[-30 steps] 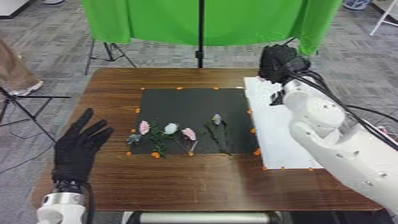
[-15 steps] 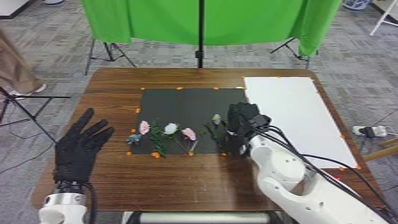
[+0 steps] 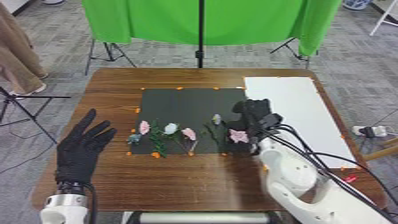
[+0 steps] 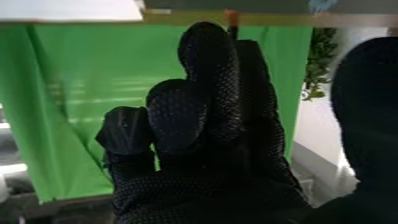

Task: Arrange flowers

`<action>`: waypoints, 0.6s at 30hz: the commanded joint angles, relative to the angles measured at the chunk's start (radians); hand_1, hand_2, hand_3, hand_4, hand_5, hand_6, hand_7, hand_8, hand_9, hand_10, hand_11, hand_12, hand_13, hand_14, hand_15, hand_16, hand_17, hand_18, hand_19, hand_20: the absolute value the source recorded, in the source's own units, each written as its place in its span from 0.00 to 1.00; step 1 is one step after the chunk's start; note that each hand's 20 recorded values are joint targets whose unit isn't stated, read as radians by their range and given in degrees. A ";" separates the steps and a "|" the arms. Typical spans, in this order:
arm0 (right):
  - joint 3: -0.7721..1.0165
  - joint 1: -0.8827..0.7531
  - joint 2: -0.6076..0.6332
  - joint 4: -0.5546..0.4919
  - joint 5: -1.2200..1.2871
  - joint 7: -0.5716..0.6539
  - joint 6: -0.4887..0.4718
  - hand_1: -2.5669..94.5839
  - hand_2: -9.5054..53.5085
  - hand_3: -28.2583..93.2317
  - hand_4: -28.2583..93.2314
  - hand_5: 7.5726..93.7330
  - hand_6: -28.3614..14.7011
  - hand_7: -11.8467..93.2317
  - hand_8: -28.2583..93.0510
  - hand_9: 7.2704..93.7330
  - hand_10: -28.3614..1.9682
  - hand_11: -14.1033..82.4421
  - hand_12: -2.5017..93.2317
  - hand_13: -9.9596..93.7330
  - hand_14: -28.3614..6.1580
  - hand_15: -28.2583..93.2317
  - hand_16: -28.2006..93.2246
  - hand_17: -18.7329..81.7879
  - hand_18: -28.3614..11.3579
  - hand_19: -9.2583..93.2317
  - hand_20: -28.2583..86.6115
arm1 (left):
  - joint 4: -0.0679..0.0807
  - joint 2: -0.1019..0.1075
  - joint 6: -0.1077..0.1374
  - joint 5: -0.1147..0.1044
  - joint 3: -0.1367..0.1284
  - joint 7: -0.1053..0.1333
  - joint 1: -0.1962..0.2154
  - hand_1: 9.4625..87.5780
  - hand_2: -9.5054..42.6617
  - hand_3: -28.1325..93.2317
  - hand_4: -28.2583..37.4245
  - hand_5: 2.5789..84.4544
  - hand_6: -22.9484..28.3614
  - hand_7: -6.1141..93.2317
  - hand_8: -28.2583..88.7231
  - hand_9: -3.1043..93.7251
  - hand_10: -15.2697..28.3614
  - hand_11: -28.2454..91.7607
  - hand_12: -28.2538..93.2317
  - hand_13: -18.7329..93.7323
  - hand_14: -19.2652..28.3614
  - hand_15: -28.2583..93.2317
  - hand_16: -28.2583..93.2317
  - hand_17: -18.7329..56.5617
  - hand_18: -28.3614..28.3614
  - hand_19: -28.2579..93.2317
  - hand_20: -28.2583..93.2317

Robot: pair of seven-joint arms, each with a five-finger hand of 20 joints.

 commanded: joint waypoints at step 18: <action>0.731 -0.421 -0.206 -0.115 1.550 -0.323 -0.006 0.20 0.26 0.87 0.00 0.45 0.73 0.21 0.14 0.46 0.43 0.23 0.15 0.45 0.23 0.41 0.35 0.24 0.16 0.62 0.51 | 0.054 -0.092 -0.019 0.080 0.020 -0.054 -0.069 0.15 0.34 0.85 0.00 0.40 0.52 0.13 0.17 0.43 0.70 0.39 0.33 0.40 0.94 0.64 0.18 0.14 0.96 0.62 0.44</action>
